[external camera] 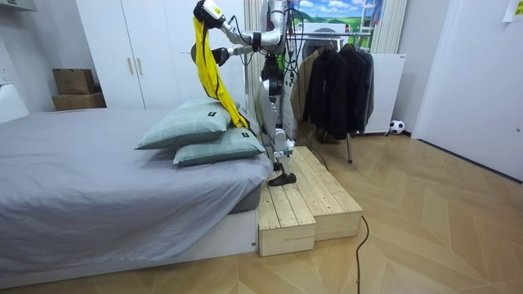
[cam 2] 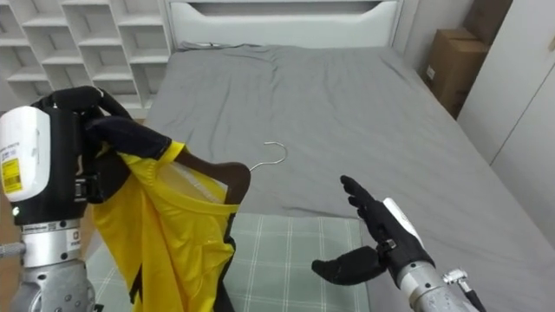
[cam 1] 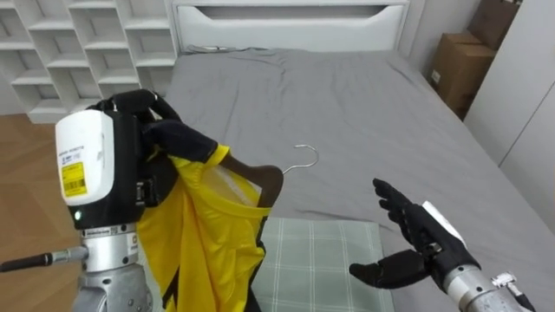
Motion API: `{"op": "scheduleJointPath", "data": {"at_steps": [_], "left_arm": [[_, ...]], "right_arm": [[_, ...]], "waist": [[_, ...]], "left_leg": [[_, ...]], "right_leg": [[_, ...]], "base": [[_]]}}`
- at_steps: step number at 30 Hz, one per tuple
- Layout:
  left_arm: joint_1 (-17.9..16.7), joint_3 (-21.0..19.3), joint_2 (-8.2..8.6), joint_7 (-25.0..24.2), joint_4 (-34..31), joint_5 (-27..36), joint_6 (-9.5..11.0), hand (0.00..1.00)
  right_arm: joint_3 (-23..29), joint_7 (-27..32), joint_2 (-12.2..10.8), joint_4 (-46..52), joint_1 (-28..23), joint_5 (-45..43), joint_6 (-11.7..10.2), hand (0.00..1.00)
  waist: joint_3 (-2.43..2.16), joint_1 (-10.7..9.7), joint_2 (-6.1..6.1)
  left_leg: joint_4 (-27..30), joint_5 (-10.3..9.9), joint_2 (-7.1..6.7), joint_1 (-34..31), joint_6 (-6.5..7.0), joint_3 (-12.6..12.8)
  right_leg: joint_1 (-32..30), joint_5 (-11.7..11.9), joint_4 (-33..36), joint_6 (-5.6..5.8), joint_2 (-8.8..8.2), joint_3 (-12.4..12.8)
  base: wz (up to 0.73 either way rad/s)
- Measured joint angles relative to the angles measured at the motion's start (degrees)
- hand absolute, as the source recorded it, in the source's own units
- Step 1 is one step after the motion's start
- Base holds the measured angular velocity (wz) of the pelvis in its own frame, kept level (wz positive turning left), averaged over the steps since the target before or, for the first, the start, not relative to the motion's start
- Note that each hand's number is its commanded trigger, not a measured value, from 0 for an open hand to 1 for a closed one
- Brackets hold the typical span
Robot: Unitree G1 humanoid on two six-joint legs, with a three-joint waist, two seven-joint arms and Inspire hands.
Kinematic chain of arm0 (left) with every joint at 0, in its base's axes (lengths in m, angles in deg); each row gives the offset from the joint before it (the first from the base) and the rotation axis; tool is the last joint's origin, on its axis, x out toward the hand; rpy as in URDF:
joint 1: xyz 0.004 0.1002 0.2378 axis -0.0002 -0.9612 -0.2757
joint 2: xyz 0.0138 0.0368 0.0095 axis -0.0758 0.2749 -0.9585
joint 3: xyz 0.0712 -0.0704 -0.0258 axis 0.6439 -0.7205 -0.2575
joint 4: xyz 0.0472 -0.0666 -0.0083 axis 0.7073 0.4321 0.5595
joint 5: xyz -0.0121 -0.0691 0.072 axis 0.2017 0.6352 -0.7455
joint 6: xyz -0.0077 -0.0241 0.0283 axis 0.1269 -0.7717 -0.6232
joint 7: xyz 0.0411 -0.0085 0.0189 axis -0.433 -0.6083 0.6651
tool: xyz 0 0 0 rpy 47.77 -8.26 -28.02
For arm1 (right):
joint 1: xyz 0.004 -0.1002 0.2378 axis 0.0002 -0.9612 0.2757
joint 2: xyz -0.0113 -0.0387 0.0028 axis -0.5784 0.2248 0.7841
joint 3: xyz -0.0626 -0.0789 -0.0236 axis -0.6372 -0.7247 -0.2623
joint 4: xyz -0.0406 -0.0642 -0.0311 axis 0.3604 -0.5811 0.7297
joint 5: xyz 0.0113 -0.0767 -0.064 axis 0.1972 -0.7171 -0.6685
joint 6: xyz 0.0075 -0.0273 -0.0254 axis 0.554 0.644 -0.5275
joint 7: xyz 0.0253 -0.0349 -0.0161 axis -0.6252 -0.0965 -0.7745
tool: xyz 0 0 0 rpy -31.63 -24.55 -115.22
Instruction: Hang clothes
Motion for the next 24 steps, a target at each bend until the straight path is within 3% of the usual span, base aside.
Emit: {"op": "scheduleJointPath", "data": {"at_steps": [9,16,24], "left_arm": [[0.3,0.0,0.18,-0.1,0.0,0.0,0.0,1.00],[0.3,0.4,0.21,-0.1,0.0,0.8,0.1,1.00],[0.6,1.2,0.59,-0.3,0.1,1.1,-0.9,1.00]], "right_arm": [[-0.8,-5.0,-0.2,-1.9,0.9,9.7,0.0,0.00],[-4.7,-7.7,-0.7,-5.2,2.8,24.4,0.1,0.00],[-6.4,-10.5,-5.0,-6.1,2.7,40.1,1.3,0.00]], "waist": [[-0.04,0.1,0.03],[-0.09,0.5,0.09],[-0.22,1.8,0.34]], "left_leg": [[0.0,0.0,0.02,-0.2,0.00,-0.4],[0.1,0.0,0.03,0.2,0.00,-0.3],[0.1,0.0,0.03,0.7,0.00,-0.5]], "right_leg": [[-0.1,0.0,0.0,0.04,-0.11,-0.4],[0.5,0.0,0.1,0.06,-0.15,-0.5],[1.0,0.0,0.0,0.04,-0.14,-0.5]], "base": [[0.03],[0.01],[0.00]]}}
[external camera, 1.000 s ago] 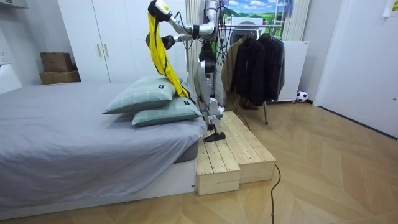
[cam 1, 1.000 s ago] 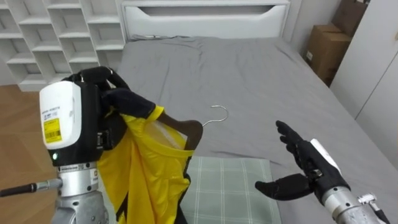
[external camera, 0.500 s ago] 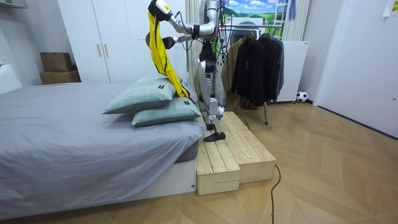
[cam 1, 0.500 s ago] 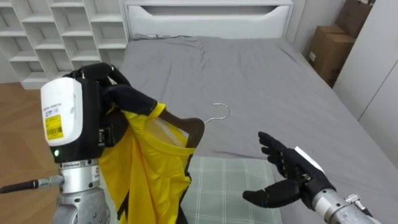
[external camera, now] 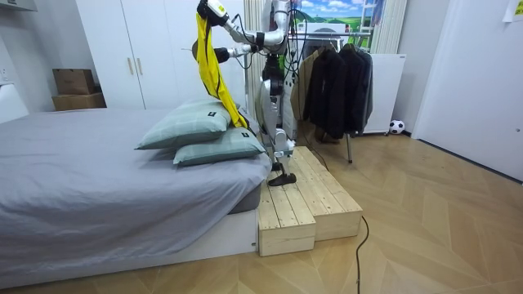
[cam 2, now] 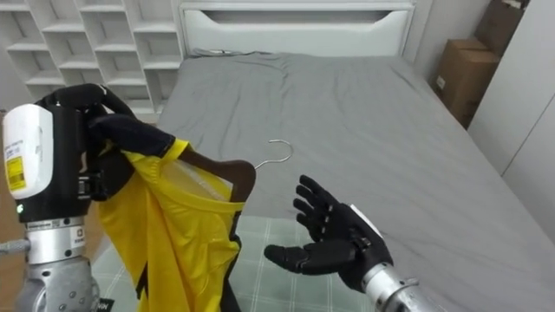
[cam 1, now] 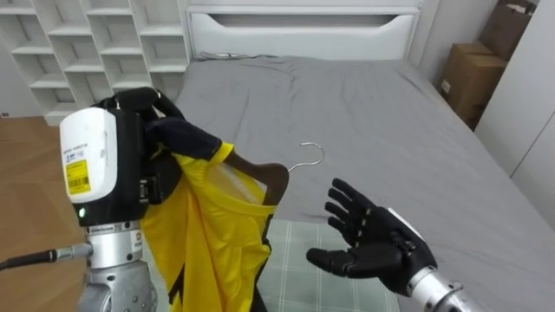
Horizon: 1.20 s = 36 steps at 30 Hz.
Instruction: Hang clothes
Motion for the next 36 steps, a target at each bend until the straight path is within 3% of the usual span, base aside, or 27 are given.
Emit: {"op": "scheduleJointPath", "data": {"at_steps": [5,21,25,36], "left_arm": [[0.0,0.1,1.35,-1.1,0.1,0.0,-1.8,1.00],[0.0,2.5,2.20,-1.7,0.1,0.1,-4.2,1.00],[0.0,2.4,3.26,-1.7,0.1,0.2,-4.7,1.00],[1.7,2.4,4.03,-2.0,0.1,0.5,-5.4,1.00]], "right_arm": [[-4.8,-2.9,-0.5,-0.4,-0.1,10.3,0.1,0.00],[-7.5,-5.4,-0.6,-0.9,-0.1,19.5,1.1,0.00],[-7.6,-5.4,-1.1,-1.7,0.0,19.7,1.2,0.00],[-8.1,-5.4,-1.8,-2.9,0.0,19.7,1.2,0.00]], "waist": [[-0.10,0.1,0.43],[-0.17,0.3,1.09],[-0.16,0.5,1.08],[0.07,1.2,0.74]], "left_leg": [[-0.1,-0.1,0.00,0.7,-0.08,0.0],[0.0,-0.1,-0.03,-0.3,-0.07,-1.2],[0.0,-0.1,-0.03,-0.3,-0.08,-1.3],[0.0,-0.1,-0.04,-0.7,-0.08,-1.6]], "right_leg": [[0.8,0.0,-0.9,0.07,-0.02,-0.2],[0.4,0.3,-0.9,0.04,-0.10,-0.9],[0.4,0.3,-1.0,0.04,-0.11,-1.0],[0.4,0.3,-1.3,0.05,-0.13,-1.2]], "base": [[0.01],[0.02],[0.00],[0.00]]}}
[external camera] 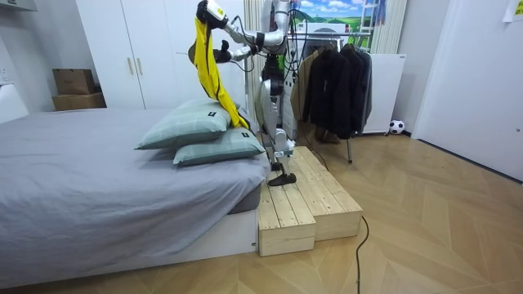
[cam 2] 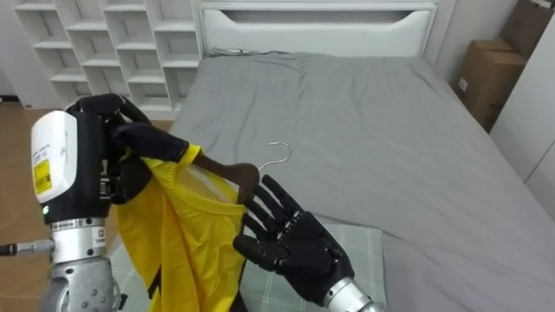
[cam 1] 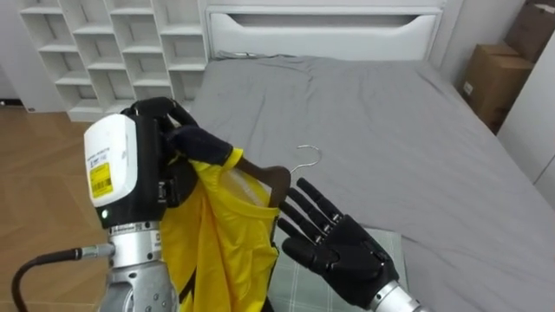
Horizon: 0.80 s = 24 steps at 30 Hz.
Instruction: Hang clothes
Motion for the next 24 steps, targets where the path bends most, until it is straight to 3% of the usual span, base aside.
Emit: {"op": "scheduleJointPath", "data": {"at_steps": [6,13,20,24], "left_arm": [[0.4,0.0,0.58,0.0,0.0,1.2,0.0,1.00],[4.1,1.6,0.59,0.0,0.0,1.0,-0.4,1.00],[4.3,2.3,0.60,0.0,0.0,0.8,-0.4,1.00],[4.5,2.3,0.29,0.0,0.0,-0.8,-0.4,1.00]], "right_arm": [[-1.6,0.0,0.0,-3.2,0.1,0.1,0.0,0.00],[-3.9,0.1,0.4,-4.2,0.3,0.0,0.0,0.00],[-4.1,0.1,0.5,-4.2,0.4,0.0,0.0,0.00],[-5.4,0.1,0.8,-4.4,0.4,0.0,-0.1,0.00]], "waist": [[0.00,0.2,-0.03],[0.03,0.2,0.05],[0.26,0.2,0.45],[0.65,0.2,1.38]], "left_leg": [[0.0,0.0,-0.01,0.0,-0.01,-0.5],[0.0,0.0,-0.05,-0.5,-0.03,-1.1],[0.0,0.0,-0.06,-0.5,-0.03,-1.1],[0.0,0.0,-0.11,-0.6,-0.02,-1.2]], "right_leg": [[0.1,0.0,-0.5,0.01,0.02,-0.1],[0.0,0.0,-0.6,0.01,-0.01,-0.6],[0.0,0.0,-0.6,0.01,-0.01,-0.5],[-0.1,0.0,-0.6,0.03,-0.02,-0.4]], "base": [[0.00],[0.03],[0.00],[0.00]]}}
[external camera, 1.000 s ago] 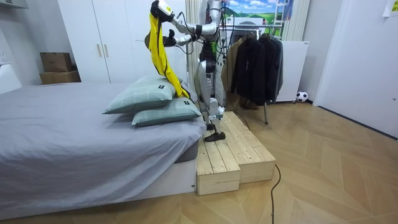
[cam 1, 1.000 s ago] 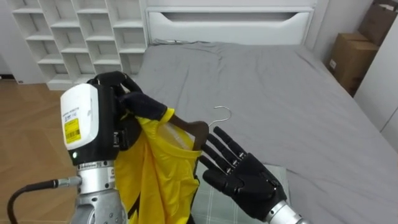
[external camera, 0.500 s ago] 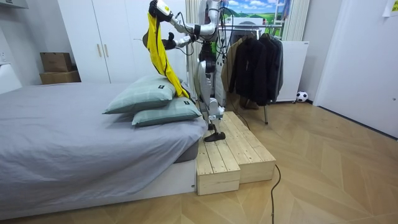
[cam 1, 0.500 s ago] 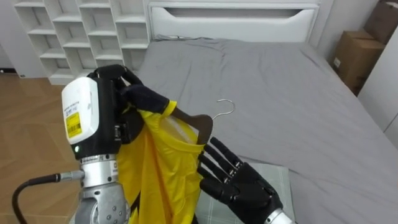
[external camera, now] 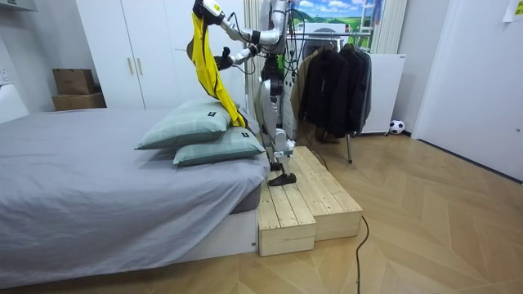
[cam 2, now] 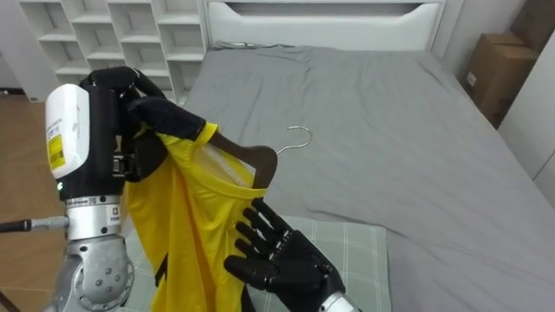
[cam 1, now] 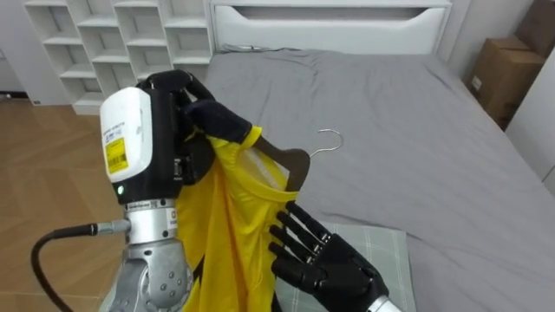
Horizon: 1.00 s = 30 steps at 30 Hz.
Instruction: Hang clothes
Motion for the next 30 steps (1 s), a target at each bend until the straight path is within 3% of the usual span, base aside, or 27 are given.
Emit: {"op": "scheduleJointPath", "data": {"at_steps": [6,14,24,30], "left_arm": [[0.1,0.9,-0.05,0.1,0.0,-0.8,0.0,1.00],[0.6,5.5,-0.62,-1.4,-0.1,-5.1,0.1,1.00],[0.6,6.2,-1.15,-2.3,-0.1,-5.5,0.2,1.00],[0.6,6.0,-4.12,-2.3,-0.1,-5.4,1.1,1.00]], "right_arm": [[-2.7,0.0,0.8,-1.6,0.2,-0.7,0.0,0.00],[-3.7,0.0,1.3,-2.0,1.1,-7.3,0.0,0.00],[-3.0,0.6,2.4,-2.1,1.6,-11.7,0.0,0.00],[-1.6,1.5,4.9,-2.2,1.6,-18.3,0.0,0.00]], "waist": [[-0.17,0.0,0.59],[-0.34,-0.3,0.32],[-0.60,-0.4,-0.20],[-0.60,-0.8,-0.90]], "left_leg": [[0.0,0.0,0.05,0.1,0.00,-0.1],[0.0,0.0,-0.01,0.0,0.00,-0.1],[0.0,0.0,0.02,0.2,0.00,0.0],[-0.2,0.0,0.02,0.6,0.00,0.0]], "right_leg": [[0.0,0.0,0.0,-0.02,0.04,0.0],[0.0,0.0,0.1,-0.01,0.03,0.3],[0.1,0.0,0.2,-0.01,0.05,0.4],[0.4,0.0,0.2,-0.01,0.05,0.3]], "base": [[0.00],[0.00],[0.00],[0.00]]}}
